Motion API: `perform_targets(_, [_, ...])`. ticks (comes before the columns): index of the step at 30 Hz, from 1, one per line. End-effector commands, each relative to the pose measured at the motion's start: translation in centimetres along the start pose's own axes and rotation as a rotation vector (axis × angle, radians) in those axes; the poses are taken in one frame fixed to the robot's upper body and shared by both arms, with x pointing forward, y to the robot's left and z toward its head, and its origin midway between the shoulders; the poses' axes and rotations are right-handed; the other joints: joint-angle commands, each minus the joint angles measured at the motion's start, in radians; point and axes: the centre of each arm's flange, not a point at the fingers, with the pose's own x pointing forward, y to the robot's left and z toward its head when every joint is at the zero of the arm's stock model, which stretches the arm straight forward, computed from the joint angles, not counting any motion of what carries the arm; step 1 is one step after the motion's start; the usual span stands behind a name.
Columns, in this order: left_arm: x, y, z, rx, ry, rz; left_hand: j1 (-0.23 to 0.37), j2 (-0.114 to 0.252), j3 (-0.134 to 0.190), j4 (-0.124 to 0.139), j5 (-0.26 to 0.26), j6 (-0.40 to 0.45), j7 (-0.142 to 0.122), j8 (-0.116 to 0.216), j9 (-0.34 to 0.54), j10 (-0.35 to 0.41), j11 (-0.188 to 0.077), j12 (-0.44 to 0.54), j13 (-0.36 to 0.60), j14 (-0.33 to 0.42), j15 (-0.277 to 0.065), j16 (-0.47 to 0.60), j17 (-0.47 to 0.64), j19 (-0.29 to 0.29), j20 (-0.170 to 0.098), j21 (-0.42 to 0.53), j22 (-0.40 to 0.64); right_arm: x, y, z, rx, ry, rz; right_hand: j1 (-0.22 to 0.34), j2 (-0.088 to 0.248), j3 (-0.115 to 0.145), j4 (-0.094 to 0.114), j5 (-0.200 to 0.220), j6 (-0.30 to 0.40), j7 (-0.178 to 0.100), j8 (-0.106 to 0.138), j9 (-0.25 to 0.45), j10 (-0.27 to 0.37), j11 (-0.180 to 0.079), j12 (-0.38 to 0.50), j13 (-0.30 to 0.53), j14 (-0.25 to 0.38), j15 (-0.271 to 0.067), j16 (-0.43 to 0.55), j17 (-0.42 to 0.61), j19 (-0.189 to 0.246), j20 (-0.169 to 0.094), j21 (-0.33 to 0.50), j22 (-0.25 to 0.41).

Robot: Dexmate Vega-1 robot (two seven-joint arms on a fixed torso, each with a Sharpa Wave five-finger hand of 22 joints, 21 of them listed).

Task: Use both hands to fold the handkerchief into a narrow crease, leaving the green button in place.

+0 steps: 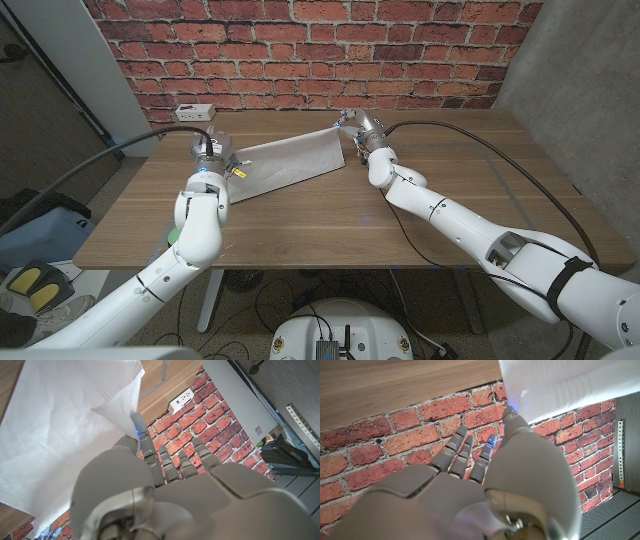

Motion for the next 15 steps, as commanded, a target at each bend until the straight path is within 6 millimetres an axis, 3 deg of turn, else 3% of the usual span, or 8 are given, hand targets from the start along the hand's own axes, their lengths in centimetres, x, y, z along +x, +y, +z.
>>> perform_targets(1, [1.6, 0.5, 1.1, 0.039, -0.021, 0.003, 0.009, -0.003, 0.001, -0.007, -0.001, 0.014, -0.008, 0.004, -0.003, 0.003, -0.003, 0.005, 0.003, 0.006, -0.006, 0.003, 0.001, 0.009, -0.002, 0.007, 0.002, 0.6, 0.4, 0.0, -0.005, -0.001, 0.017, 0.012, -0.001, -0.005, 0.001, 0.006, 0.030, 0.027, -0.006, 0.003, 0.007, 0.005, -0.001, 0.002, 0.004, -0.147, 0.000, 0.002, -0.003, -0.028, -0.004, 0.005])
perform_targets(15, [2.8, -0.9, 1.4, 0.074, -0.003, -0.072, 0.015, -0.015, -0.003, -0.020, -0.002, 0.032, -0.018, 0.009, -0.018, 0.002, -0.010, 0.003, 0.002, 0.008, -0.015, 0.000, -0.001, 0.010, -0.010, 0.006, 0.002, 1.7, 1.3, 0.4, -0.031, -0.007, 0.054, 0.009, 0.002, -0.008, 0.004, 0.005, 0.015, 0.019, -0.014, 0.003, -0.004, 0.005, -0.005, 0.002, 0.001, -0.141, -0.002, 0.003, -0.004, -0.023, -0.005, 0.005])
